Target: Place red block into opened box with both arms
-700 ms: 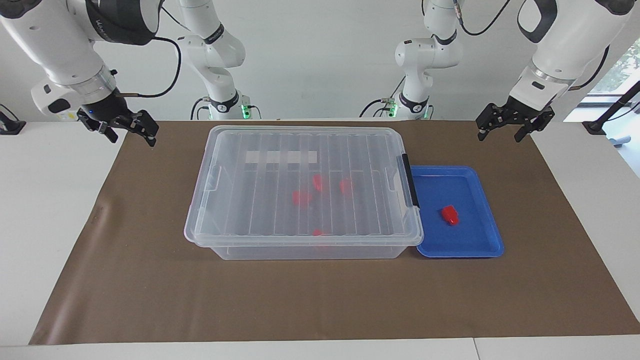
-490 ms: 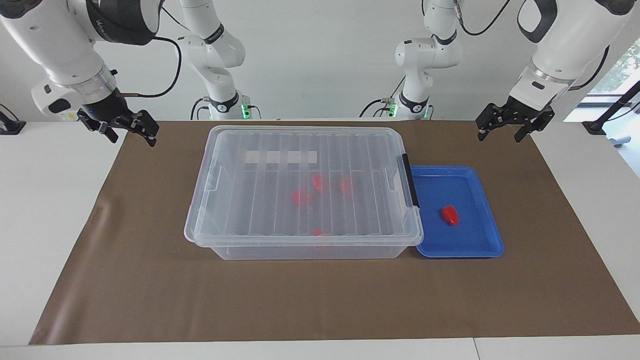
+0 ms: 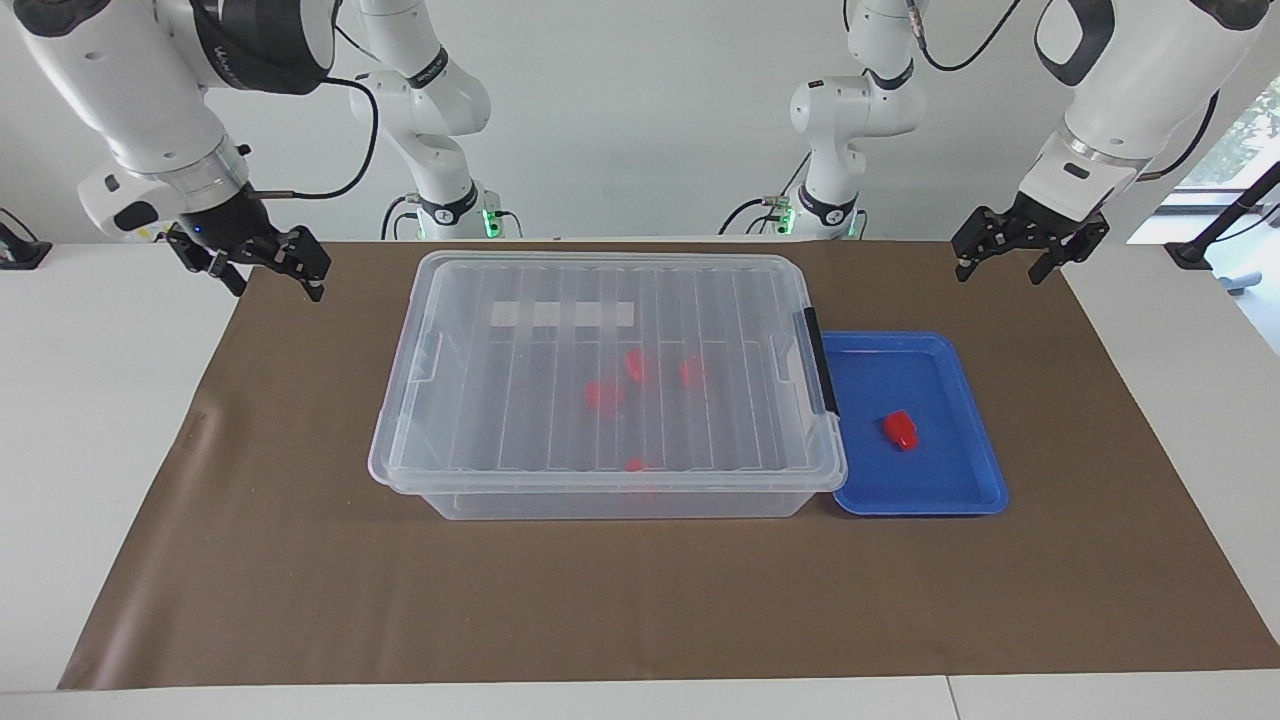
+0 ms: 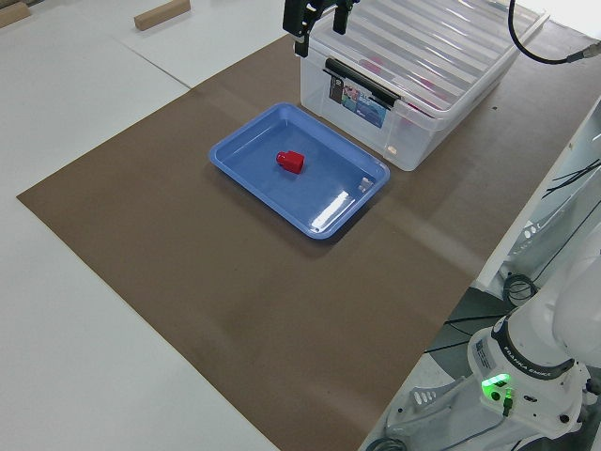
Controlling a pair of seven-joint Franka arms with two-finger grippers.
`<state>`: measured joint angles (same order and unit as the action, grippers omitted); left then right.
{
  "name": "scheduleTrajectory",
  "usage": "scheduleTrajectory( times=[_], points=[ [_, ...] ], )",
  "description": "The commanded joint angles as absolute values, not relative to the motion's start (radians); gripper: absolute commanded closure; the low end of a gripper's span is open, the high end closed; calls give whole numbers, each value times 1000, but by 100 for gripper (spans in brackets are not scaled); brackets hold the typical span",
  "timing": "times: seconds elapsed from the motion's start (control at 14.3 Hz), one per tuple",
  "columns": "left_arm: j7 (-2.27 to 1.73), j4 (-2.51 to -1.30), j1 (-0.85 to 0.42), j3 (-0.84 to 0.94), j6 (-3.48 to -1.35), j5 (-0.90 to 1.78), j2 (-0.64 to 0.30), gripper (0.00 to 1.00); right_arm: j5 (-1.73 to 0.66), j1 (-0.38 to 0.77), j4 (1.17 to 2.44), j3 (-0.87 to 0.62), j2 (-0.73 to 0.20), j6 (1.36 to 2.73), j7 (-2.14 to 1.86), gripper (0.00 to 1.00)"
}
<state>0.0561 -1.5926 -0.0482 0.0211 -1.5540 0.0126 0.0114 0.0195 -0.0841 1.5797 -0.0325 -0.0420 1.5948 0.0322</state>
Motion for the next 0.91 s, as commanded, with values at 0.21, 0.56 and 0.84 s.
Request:
scheduleTrajectory(
  times=[0.21,0.56,0.84],
  points=[
    [61,-1591,-60,8,-1534,5,21,0,9,-91,1753,-135,-37,1781,153,0],
    [61,-1591,-60,8,-1534,5,21,0,9,-89,1827,-152,-38,1859,199,0],
    [61,-1591,-60,8,-1535,5,21,0,9,-91,1873,-166,-35,1893,207,0]
  ],
)
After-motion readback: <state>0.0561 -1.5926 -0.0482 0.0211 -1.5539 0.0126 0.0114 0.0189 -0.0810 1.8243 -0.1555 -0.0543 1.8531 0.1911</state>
